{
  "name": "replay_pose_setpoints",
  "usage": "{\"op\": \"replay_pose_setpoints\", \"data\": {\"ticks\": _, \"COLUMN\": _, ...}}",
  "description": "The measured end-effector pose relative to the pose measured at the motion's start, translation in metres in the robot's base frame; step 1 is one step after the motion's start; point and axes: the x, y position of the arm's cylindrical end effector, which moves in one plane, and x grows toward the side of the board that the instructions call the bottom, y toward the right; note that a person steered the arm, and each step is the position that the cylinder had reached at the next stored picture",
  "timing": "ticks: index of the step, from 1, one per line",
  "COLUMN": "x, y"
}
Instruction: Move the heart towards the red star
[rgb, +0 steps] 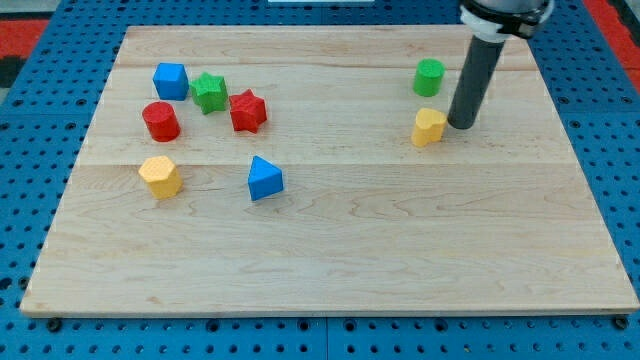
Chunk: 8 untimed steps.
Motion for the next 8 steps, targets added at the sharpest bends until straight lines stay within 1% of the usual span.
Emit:
{"op": "replay_pose_setpoints", "data": {"ticks": 1, "x": 0.016, "y": -0.058}}
{"op": "replay_pose_setpoints", "data": {"ticks": 2, "x": 0.041, "y": -0.08}}
{"op": "replay_pose_setpoints", "data": {"ticks": 3, "x": 0.063, "y": -0.064}}
{"op": "replay_pose_setpoints", "data": {"ticks": 4, "x": 0.051, "y": -0.079}}
{"op": "replay_pose_setpoints", "data": {"ticks": 5, "x": 0.029, "y": -0.113}}
{"op": "replay_pose_setpoints", "data": {"ticks": 6, "x": 0.023, "y": -0.159}}
{"op": "replay_pose_setpoints", "data": {"ticks": 8, "x": 0.018, "y": -0.171}}
